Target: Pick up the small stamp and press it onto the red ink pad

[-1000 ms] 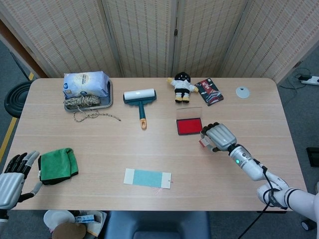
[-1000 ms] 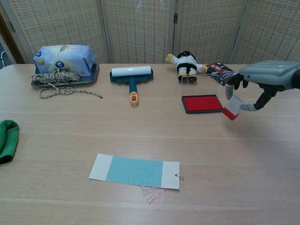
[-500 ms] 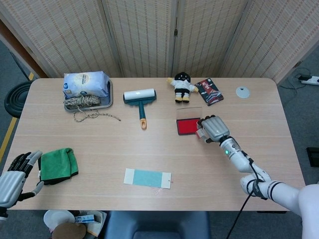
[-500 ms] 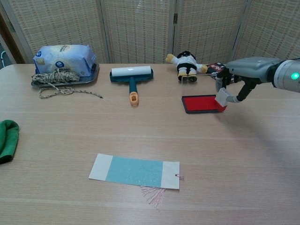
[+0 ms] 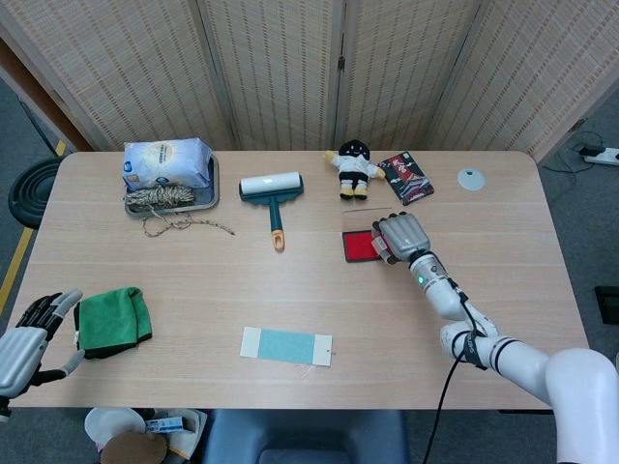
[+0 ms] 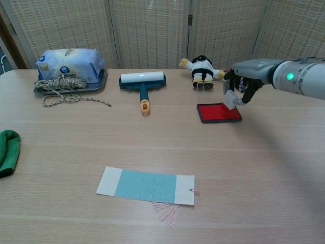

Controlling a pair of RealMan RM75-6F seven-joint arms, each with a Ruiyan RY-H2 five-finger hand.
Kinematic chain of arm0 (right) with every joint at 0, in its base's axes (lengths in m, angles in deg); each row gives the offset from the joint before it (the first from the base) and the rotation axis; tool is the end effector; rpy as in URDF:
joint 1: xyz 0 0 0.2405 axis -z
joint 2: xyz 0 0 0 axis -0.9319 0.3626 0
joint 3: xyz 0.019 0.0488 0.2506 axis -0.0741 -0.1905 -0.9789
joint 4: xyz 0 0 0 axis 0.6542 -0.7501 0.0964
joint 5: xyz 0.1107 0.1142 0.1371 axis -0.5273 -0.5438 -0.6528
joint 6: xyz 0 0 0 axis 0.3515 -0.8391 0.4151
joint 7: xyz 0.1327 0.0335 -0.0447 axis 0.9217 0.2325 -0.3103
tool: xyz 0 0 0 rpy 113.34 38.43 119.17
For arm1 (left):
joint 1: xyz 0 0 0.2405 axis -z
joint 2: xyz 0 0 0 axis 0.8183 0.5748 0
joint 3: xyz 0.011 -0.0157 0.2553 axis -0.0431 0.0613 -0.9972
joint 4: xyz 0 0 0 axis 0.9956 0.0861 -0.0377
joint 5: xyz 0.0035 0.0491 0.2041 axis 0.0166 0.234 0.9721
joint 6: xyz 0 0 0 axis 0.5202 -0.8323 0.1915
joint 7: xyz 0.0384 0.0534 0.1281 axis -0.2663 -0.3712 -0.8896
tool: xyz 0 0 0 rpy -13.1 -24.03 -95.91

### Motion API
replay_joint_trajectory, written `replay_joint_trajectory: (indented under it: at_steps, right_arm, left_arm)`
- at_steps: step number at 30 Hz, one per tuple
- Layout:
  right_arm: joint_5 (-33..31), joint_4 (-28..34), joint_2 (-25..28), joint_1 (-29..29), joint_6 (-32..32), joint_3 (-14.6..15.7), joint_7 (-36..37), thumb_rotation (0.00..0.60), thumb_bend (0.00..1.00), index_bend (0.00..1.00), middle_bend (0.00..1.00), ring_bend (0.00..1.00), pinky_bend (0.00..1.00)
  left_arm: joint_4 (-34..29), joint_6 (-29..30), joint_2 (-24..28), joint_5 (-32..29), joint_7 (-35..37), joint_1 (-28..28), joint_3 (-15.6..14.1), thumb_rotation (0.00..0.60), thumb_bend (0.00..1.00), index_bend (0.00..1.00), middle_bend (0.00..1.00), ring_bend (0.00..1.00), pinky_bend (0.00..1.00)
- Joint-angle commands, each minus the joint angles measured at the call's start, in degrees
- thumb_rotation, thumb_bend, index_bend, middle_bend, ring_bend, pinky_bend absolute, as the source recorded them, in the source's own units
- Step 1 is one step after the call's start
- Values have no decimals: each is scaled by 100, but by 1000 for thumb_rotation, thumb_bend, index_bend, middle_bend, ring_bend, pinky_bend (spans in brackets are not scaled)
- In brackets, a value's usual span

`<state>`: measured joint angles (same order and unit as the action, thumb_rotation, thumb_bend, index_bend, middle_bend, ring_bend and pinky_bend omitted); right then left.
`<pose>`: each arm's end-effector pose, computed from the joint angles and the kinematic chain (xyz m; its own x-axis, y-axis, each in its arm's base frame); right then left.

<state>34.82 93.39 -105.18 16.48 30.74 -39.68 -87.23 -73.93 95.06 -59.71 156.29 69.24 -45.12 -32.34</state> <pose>-0.1894 -0.4400 -0.0126 0.5973 -0.3218 0.7346 -0.8002 -0.3013 0.5186 -0.3140 0.1879 0.1785 0.3047 0.1955 0.9321 0.9503 -0.1283 -0.2838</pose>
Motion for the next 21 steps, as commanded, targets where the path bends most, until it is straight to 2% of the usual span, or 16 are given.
replay_joint_trajectory:
  at_steps: [1, 10, 21]
  right_arm:
    - [-86, -200, -160, -104, 82, -37, -56, 600, 329, 600, 382, 276, 276]
    - [-152, -973, -598, -311, 346, -104, 75, 600, 329, 602, 382, 276, 276]
    - [65, -1526, -887, -379, 502, -73, 354, 600, 325, 603, 382, 276, 276]
  left_arm:
    - [21, 32, 12, 32, 44, -1, -13, 600, 340, 0, 0, 0, 15]
    - [109, -15, 17, -64, 246, 30, 0, 600, 340, 0, 0, 0, 15]
    - [193, -65, 25, -95, 389, 72, 1, 600, 340, 0, 0, 0, 15]
